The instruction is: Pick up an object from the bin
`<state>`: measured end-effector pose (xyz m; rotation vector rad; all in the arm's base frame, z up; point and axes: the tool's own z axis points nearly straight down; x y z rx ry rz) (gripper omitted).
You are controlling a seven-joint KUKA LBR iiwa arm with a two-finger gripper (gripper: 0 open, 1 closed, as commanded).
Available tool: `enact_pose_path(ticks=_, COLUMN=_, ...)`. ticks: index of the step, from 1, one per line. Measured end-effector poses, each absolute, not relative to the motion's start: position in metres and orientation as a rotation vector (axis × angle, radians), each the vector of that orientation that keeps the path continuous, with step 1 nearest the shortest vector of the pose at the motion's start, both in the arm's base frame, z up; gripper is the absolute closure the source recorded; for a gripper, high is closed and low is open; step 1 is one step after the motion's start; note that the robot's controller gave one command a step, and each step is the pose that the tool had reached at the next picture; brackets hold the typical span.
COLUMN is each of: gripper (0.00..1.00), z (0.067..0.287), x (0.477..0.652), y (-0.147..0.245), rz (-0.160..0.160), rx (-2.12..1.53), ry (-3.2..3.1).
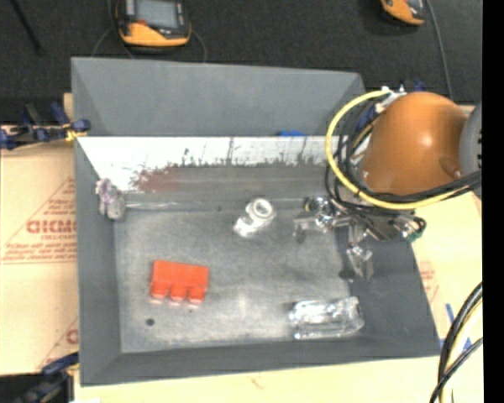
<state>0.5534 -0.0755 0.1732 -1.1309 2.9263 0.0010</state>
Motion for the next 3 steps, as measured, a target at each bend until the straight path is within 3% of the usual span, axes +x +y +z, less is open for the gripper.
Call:
enact_pose_path(ticks=1, gripper=0.00, z=0.084, x=0.505, y=-0.092, rz=0.007, rx=-1.409, ry=2.809)
enact_pose_path(ticks=2, gripper=0.00, z=0.076, x=0.488, y=-0.095, rz=0.001, rx=-1.387, ry=2.802)
enact_pose_path(ticks=3, gripper=0.00, z=0.074, x=0.496, y=-0.086, rz=-0.007, rx=-1.455, ry=2.761)
